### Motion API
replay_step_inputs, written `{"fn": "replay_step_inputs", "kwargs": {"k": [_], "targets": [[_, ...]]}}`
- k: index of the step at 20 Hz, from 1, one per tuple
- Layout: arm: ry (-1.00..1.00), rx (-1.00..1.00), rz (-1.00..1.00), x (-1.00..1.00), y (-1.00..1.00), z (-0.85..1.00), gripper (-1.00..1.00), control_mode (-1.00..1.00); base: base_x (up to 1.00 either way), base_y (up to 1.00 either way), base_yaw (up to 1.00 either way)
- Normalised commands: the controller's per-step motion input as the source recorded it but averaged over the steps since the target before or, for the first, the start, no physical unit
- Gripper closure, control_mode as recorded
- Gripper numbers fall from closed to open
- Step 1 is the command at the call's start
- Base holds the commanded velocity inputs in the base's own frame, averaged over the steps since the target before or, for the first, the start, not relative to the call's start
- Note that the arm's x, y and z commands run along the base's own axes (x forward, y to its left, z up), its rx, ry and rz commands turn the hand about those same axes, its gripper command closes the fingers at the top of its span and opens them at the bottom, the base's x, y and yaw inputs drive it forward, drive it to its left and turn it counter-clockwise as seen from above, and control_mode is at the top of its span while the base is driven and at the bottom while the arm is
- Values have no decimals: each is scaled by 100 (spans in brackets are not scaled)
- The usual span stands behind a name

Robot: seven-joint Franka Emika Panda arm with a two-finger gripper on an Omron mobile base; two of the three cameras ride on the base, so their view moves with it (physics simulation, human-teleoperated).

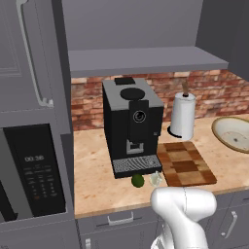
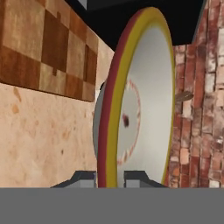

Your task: Open the cabinet. Place the bowl and condiment on the counter. Then place the lime and garlic on the cutting board.

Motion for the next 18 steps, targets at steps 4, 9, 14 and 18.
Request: {"fn": "replay_step_inputs", "kwargs": {"k": [4,9,14,18], "targets": [[0,-3,-3,21,-5,-18,100,-100,0,0,0],[2,-3,-3,23,-11,-28,100,-100,0,0,0],[0,0,-1,19,-18,-14,100,-100,0,0,0],[0,0,0,15,-26,-11,100,-100,0,0,0]]}}
